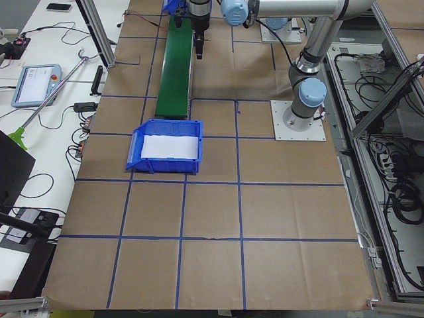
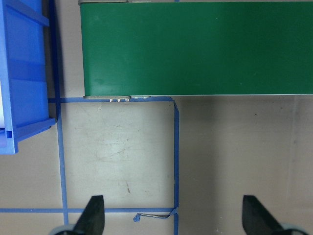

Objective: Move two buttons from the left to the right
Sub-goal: 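Carry the red button into the blue bin and release it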

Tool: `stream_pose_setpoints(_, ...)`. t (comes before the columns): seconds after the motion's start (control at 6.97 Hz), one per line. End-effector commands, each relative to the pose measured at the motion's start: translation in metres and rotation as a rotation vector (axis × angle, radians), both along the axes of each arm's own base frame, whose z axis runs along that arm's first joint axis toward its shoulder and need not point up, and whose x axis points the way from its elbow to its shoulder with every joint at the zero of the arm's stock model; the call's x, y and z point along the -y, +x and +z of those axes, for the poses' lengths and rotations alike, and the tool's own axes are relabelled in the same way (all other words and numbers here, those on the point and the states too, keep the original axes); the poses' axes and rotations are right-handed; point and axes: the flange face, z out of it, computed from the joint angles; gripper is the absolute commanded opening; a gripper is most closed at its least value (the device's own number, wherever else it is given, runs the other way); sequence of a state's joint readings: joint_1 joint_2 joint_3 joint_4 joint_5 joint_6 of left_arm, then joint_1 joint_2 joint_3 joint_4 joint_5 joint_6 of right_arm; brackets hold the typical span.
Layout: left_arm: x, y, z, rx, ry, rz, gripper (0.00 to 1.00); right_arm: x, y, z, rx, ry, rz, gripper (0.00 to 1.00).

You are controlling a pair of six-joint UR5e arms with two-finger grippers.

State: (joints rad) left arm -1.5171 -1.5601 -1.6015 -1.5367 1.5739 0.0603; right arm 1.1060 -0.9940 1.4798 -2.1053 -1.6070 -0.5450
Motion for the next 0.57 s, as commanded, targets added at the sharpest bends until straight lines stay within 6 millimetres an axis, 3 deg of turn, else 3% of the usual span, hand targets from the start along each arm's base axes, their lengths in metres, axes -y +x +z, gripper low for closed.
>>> stream_pose_setpoints(0.0, 0.0, 0.0, 0.0, 0.0, 0.0, 0.001, 1.0, -0.001, 0.0, 0.027, -0.026, -0.021, -0.009, 1.0)
stream_pose_setpoints(0.14, 0.0, 0.0, 0.0, 0.0, -0.004, 0.001, 1.0, -0.002, 0.005, 0.078, -0.059, -0.091, -0.009, 1.0)
stream_pose_setpoints(0.29, 0.001, 0.0, 0.0, 0.0, -0.003, 0.001, 1.0, -0.009, 0.016, 0.115, -0.08, -0.143, -0.019, 1.0)
stream_pose_setpoints(0.43, 0.001, 0.0, 0.0, 0.0, -0.003, 0.001, 1.0, -0.013, 0.044, 0.14, -0.076, -0.18, -0.048, 1.0)
